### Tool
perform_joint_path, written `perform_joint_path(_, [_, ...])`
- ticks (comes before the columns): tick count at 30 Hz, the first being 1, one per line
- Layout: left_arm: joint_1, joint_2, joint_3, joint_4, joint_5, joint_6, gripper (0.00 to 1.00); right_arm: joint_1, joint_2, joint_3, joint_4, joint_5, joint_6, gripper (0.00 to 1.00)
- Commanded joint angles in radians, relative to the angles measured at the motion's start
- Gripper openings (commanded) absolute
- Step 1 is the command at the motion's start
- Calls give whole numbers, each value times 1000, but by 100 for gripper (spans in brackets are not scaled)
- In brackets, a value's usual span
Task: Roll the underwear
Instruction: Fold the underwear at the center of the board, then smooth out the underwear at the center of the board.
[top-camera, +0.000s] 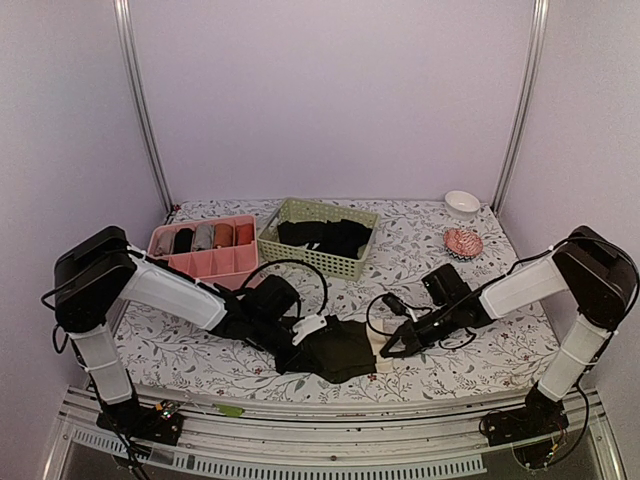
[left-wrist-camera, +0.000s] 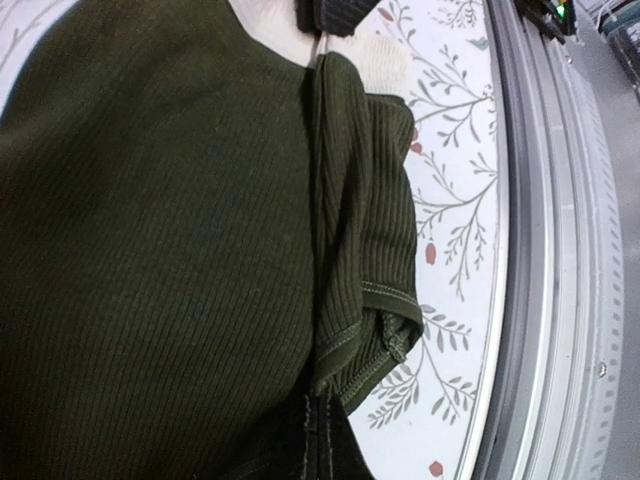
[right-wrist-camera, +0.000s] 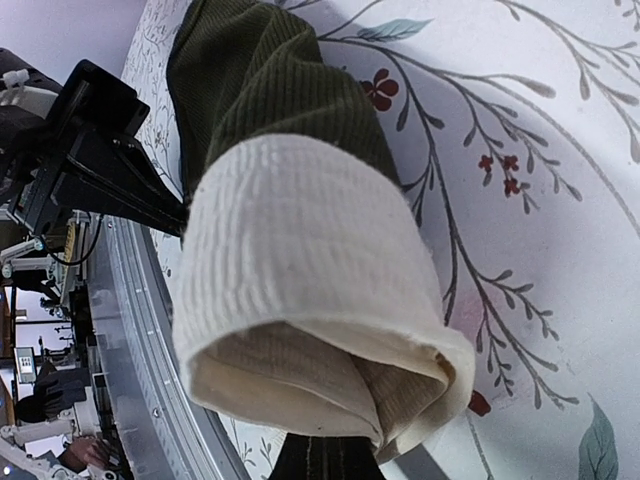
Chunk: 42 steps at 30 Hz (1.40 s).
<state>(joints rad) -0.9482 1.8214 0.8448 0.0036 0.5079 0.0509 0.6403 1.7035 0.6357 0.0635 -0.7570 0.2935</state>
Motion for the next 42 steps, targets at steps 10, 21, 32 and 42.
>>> perform_joint_path(10, [11,-19,-1,-32,-20,13,0,13,-59,-38,-2,-68,-13,0])
perform_joint_path(21, [14,-48,-3,-54,-23,15,9,15,32,-47,17,-61,-7,8])
perform_joint_path(32, [7,-227,-16,-33,55,22,48,13,-220,-62,14,-136,28,43])
perform_joint_path(42, [-68,-117,121,41,-70,38,39,-107,-274,-118,79,-73,139,25])
